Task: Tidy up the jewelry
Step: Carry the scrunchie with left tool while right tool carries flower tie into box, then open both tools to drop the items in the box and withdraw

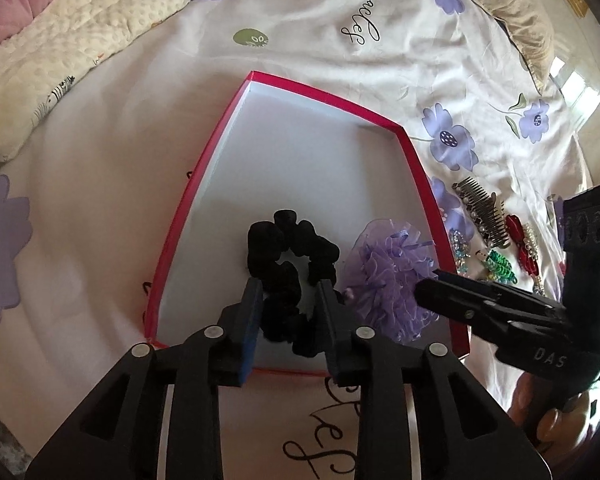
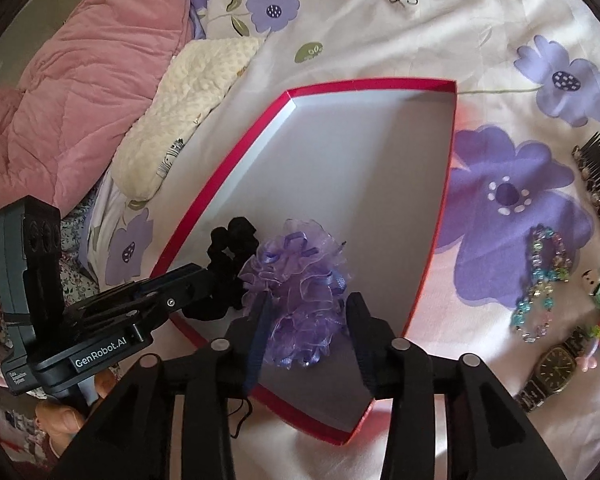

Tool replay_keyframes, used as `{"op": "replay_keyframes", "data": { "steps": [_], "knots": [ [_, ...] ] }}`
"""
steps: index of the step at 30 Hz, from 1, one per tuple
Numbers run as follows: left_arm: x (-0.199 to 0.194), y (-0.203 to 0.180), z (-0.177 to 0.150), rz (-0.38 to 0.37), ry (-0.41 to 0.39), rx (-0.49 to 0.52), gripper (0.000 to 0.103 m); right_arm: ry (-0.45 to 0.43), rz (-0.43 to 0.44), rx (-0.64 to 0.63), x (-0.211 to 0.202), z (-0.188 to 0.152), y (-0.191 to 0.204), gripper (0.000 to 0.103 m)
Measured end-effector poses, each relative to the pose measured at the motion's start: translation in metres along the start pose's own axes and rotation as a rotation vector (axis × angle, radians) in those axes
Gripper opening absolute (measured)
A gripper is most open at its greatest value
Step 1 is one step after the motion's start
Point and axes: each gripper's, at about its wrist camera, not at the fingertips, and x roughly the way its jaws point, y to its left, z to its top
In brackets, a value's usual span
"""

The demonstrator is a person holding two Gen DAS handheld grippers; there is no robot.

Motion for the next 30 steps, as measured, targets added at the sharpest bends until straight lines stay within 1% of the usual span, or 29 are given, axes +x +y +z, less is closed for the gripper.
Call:
{"op": "replay_keyframes", "data": {
  "steps": [2,4,7,9,13,18,23,25,30],
  "knots": [
    [-0.004,0.0,0.0,0.003,-0.003,-0.003,0.032,-0.012,0.002,0.001,-0.006,-0.001,-0.001,0.042],
    [-0.007,-0.001,0.0,0.008,-0.008,-0.008,0.045,-0.021,0.007,0.006,-0.011,-0.003,-0.002,0.042],
    [-0.015,-0.004,0.001,0.019,-0.023,-0.005,0.051,-0.037,0.013,0.017,-0.021,-0.006,-0.005,0.045],
    [-0.02,-0.007,0.001,0.027,-0.03,-0.002,0.052,-0.048,0.017,0.024,-0.026,-0.009,-0.007,0.046],
    [-0.027,-0.015,0.003,0.026,-0.039,0.004,0.059,-0.073,0.021,0.054,-0.041,-0.016,-0.015,0.047],
    [-0.035,-0.034,0.004,0.02,-0.056,0.033,0.06,-0.102,0.014,0.104,-0.061,-0.027,-0.035,0.049],
    [-0.04,-0.056,0.004,0.001,-0.063,0.073,0.06,-0.14,-0.018,0.159,-0.084,-0.039,-0.061,0.05],
    [-0.04,-0.065,0.003,-0.005,-0.059,0.09,0.062,-0.156,-0.035,0.179,-0.094,-0.045,-0.072,0.05],
    [-0.034,-0.092,-0.001,-0.042,-0.036,0.132,0.062,-0.19,-0.087,0.251,-0.12,-0.062,-0.106,0.05]
  ]
}}
